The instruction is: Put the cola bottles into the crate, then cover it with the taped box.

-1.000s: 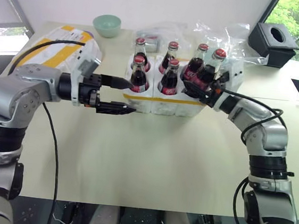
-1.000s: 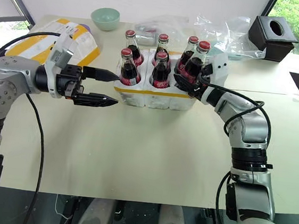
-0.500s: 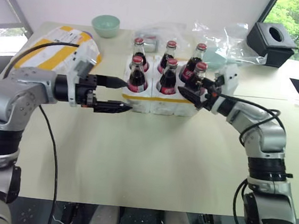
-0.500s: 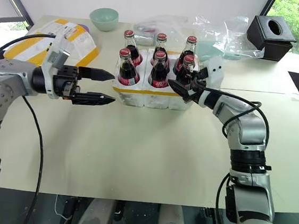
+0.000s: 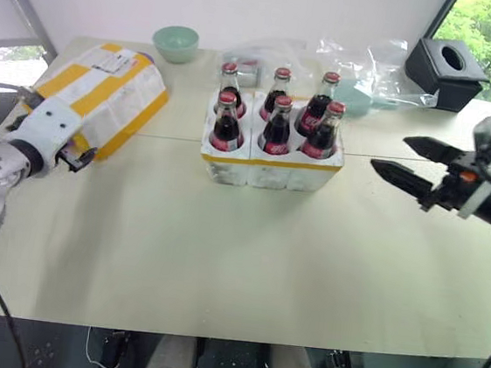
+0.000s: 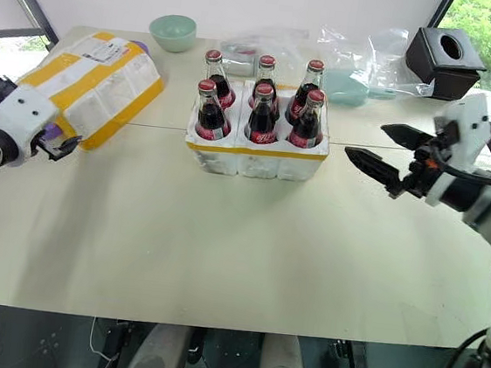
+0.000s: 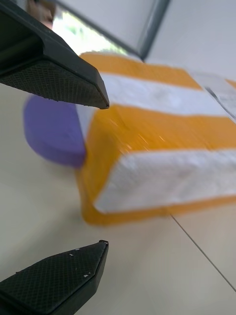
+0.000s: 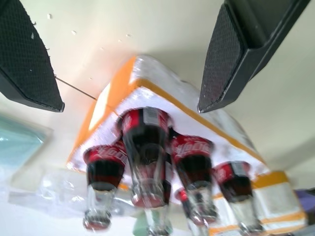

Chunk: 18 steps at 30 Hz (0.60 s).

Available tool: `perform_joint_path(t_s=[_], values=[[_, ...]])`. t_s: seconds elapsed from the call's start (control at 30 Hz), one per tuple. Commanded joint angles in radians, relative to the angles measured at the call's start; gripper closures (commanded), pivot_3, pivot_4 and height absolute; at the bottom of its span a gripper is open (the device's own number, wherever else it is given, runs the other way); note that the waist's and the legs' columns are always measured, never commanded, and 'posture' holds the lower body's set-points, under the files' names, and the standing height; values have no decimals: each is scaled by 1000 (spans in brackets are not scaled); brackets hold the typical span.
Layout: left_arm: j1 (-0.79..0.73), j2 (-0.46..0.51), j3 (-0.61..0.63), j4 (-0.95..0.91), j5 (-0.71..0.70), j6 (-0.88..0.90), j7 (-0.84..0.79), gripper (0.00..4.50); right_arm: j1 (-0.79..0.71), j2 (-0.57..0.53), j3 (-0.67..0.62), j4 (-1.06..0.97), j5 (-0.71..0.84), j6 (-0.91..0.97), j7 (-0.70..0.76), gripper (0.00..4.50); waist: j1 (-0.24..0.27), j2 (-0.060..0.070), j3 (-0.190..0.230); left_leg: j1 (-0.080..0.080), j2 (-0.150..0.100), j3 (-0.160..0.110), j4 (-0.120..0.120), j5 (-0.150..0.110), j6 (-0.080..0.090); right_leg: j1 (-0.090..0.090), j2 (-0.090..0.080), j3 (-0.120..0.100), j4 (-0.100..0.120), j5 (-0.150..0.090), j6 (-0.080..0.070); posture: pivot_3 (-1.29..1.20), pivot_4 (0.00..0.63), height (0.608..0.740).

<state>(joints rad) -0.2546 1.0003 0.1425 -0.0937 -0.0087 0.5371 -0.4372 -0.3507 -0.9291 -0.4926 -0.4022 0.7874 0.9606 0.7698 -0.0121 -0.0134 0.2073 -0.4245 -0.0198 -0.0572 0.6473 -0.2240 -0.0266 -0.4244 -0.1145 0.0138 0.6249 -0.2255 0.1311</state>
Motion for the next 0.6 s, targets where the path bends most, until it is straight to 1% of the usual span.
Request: perform_joint_path(t_s=[0.03, 0.13, 0.23, 0.43, 0.6], values=[[36, -2, 6, -8, 78, -46, 44, 0, 25, -39, -54, -67, 57, -3, 41, 74, 1, 0, 0, 0, 0, 0, 0, 0, 0, 0, 0, 0, 0, 0, 0, 0, 150, 739], [48, -7, 3, 23, 126, -47, 75, 0, 42, -40, -59, -85, 84, 3, 31, 74, 1, -1, 0, -1, 0, 0, 0, 0, 0, 0, 0, 0, -1, 0, 0, 0, 150, 739], [18, 1, -33, 118, 205, -89, 120, 0, 45, -36, -58, -103, 107, 3, 11, 74, 1, -1, 0, -1, 0, 0, 0, 0, 0, 0, 0, 0, -1, 0, 0, 0, 150, 739], [-146, -43, -113, 344, 286, -158, 175, 0, 34, -49, -77, -144, 177, -10, -2, 74, 3, -2, -1, -1, 0, 0, 1, 0, 0, 0, 0, 0, -1, 2, 3, 0, 150, 739], [-273, -87, -186, 528, 345, -206, 195, 0, -8, -81, -119, -170, 295, 4, -16, 74, 2, -2, -1, -1, -1, 0, 1, 0, 0, 0, 0, 0, 0, 2, 4, 0, 150, 739]])
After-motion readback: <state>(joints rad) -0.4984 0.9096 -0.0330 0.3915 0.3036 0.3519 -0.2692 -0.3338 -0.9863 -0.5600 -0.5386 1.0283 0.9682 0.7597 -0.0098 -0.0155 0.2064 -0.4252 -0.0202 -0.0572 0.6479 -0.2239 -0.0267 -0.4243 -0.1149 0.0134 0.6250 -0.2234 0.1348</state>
